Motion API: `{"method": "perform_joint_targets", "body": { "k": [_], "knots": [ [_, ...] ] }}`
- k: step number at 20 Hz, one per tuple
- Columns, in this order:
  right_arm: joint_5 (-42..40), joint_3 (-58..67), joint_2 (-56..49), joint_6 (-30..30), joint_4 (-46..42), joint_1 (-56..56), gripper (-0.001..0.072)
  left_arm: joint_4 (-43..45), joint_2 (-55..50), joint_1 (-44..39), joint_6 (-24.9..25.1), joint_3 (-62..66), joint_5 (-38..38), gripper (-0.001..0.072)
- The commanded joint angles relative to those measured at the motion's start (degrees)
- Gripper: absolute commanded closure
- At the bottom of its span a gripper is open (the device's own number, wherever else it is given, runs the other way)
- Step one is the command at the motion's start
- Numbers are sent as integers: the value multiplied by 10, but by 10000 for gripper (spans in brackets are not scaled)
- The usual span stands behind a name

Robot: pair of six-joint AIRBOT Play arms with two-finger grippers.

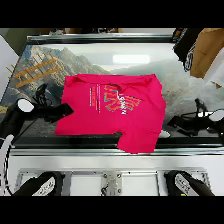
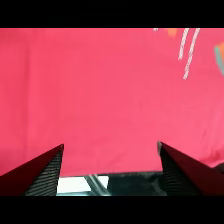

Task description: Fold the clothes and pants, and hang the long-sleeved shirts on hangers.

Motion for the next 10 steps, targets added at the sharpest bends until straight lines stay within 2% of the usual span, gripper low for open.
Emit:
{"method": "perform_joint_targets", "body": {
  "k": [1, 2, 3, 7, 10],
  "knots": [
    [-75, -80, -14, -7, 74, 13, 108, -4, 34, -9, -1, -61, 4, 81],
    [-90, -80, -29, -24, 91, 27, 187, -3, 41, -9, -6, -67, 5, 80],
    [-104, -80, -44, -33, 107, 41, 223, -3, 46, -9, -7, -70, 7, 81],
    [-167, -80, -98, -38, 168, 97, 223, -3, 49, -9, -11, -70, 11, 81],
    [-189, -80, -107, -40, 180, 114, 224, -3, 49, -9, -11, -70, 12, 81]
  ]
}}
